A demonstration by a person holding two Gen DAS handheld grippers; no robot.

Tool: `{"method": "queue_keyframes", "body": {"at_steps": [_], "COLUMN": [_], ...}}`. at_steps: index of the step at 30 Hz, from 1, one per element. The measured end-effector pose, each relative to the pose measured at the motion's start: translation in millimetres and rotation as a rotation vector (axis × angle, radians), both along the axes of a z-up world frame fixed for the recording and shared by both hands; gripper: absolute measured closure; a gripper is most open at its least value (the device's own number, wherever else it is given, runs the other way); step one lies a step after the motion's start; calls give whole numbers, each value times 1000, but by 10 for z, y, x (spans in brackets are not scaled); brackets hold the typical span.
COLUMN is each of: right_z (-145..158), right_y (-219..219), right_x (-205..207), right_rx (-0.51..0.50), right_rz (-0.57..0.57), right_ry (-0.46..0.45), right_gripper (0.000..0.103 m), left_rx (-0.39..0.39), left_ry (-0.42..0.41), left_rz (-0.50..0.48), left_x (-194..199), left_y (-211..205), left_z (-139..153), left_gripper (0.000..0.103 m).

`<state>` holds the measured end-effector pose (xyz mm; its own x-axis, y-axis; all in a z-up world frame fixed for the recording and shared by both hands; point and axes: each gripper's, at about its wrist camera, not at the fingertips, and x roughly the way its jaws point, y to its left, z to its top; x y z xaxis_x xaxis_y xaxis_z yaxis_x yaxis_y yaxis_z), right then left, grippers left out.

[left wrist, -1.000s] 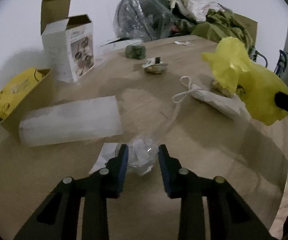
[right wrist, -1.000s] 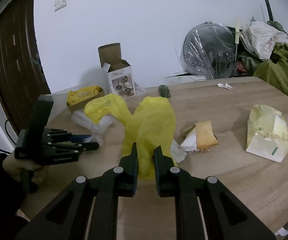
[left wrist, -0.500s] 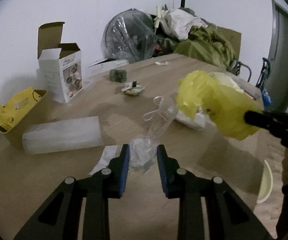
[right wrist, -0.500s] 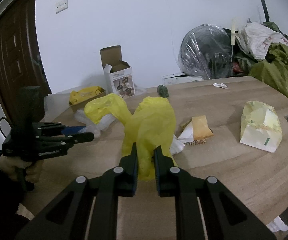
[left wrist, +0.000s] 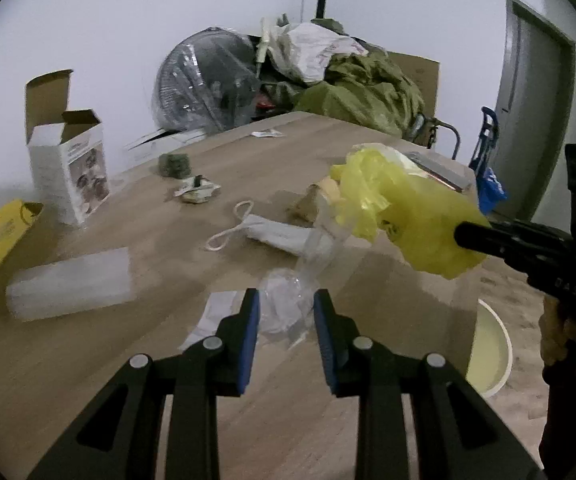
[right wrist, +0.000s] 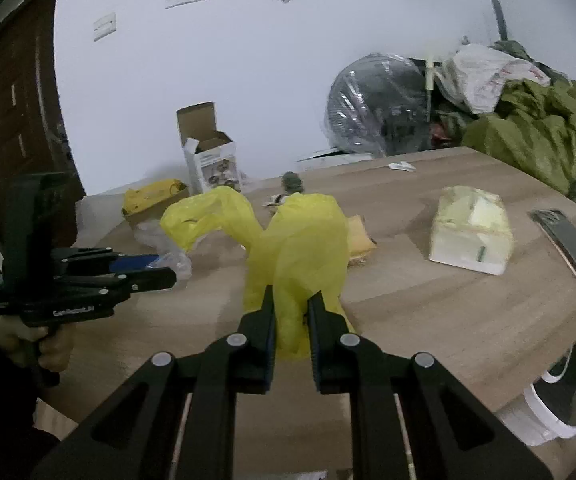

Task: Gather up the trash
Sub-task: 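Carry the yellow bag and clear wrapper in both grippers over the cream bucket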

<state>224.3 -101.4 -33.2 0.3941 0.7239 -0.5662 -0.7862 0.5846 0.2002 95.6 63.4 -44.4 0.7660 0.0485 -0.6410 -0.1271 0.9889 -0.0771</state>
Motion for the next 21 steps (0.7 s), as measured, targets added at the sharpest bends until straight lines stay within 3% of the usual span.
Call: {"method": "queue_keyframes", "body": {"at_steps": [21], "right_z": [-54], "right_y": [-988], "right_x": [-100], "right_rx": [-27], "right_rz": [-190], "right_ry": [6], "right_gripper": [90], "left_rx": [22], "left_ry": [-23], "left_rz": [-190], "left_x": [209], "left_y": [-740], "left_z": [106], "left_gripper": [76]}}
